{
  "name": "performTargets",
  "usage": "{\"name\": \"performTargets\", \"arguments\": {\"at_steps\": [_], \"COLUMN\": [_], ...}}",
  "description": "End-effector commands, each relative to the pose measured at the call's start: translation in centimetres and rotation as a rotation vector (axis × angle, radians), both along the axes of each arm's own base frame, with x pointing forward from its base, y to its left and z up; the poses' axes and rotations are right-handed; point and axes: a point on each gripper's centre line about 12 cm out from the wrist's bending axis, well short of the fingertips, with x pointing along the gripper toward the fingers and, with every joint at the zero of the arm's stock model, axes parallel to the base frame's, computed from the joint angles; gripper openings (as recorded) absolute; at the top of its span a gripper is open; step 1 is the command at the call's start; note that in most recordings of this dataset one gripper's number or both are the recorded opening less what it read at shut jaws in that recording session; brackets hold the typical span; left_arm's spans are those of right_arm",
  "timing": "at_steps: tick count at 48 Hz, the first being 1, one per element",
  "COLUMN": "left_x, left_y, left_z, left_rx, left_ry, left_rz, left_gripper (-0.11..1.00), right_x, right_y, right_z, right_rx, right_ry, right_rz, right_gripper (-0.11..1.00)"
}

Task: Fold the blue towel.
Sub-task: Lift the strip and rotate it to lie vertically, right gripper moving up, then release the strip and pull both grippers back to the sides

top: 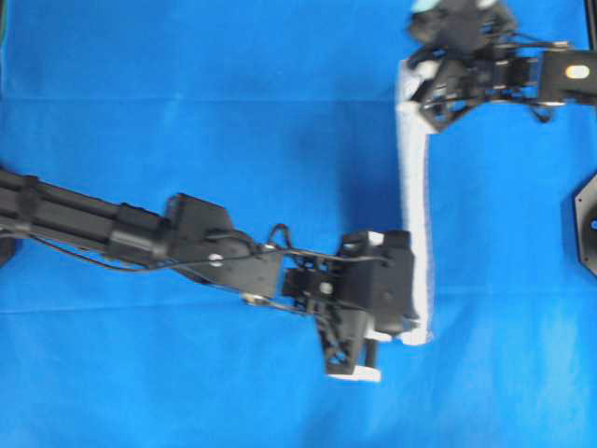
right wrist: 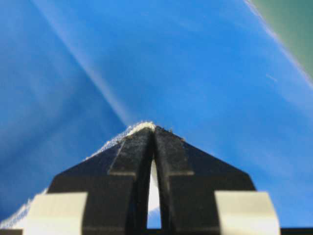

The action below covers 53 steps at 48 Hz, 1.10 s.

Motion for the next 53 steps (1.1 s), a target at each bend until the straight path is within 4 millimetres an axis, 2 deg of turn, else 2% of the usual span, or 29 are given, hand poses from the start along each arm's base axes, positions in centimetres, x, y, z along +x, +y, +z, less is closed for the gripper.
{"name": "performTargets", "arguments": {"at_steps": [1,9,18,38,40,42,45,49,51,53], "left_x": [-1.4,-4.4,-6.6,-6.6,-6.6,-6.7,-6.8,-7.3,-7.6,-8.1], "left_y": [0.0,0.2,0.2,1.2,1.3,1.3,1.3,1.4,1.6,1.8], "left_z": [2.3,0.7,-0.4,-1.6,-1.6,-1.6,-1.6,-1.5,-1.3,-0.9], "left_rx": [-0.041,-0.127,-0.169,-0.163,-0.162,-0.162,-0.163,-0.159,-0.156,-0.153], "left_ry": [-0.043,0.003,0.019,0.037,0.039,0.039,0.043,0.058,0.064,0.074], "left_rz": [0.016,0.070,0.092,0.114,0.116,0.116,0.117,0.118,0.119,0.121], "left_gripper": [0.03,0.04,0.03,0.04,0.04,0.05,0.15,0.40,0.53,0.65], "right_x": [2.4,5.5,6.5,6.5,6.5,6.4,6.3,6.1,5.9,5.6], "right_y": [-0.7,-1.3,-1.5,-1.4,-1.4,-1.4,-1.4,-1.2,-1.2,-1.0], "right_z": [0.4,-0.4,-0.6,-0.7,-0.7,-0.6,-0.6,-0.2,0.1,0.5], "right_rx": [-0.006,0.002,0.002,0.001,0.001,0.000,0.000,-0.003,-0.006,-0.009], "right_ry": [-0.049,-0.078,-0.082,-0.079,-0.077,-0.078,-0.075,-0.084,-0.090,-0.097], "right_rz": [0.029,0.061,0.067,0.070,0.069,0.069,0.067,0.069,0.068,0.070], "right_gripper": [0.02,0.02,0.02,0.03,0.07,0.16,0.34,0.54,0.59,0.58]}}
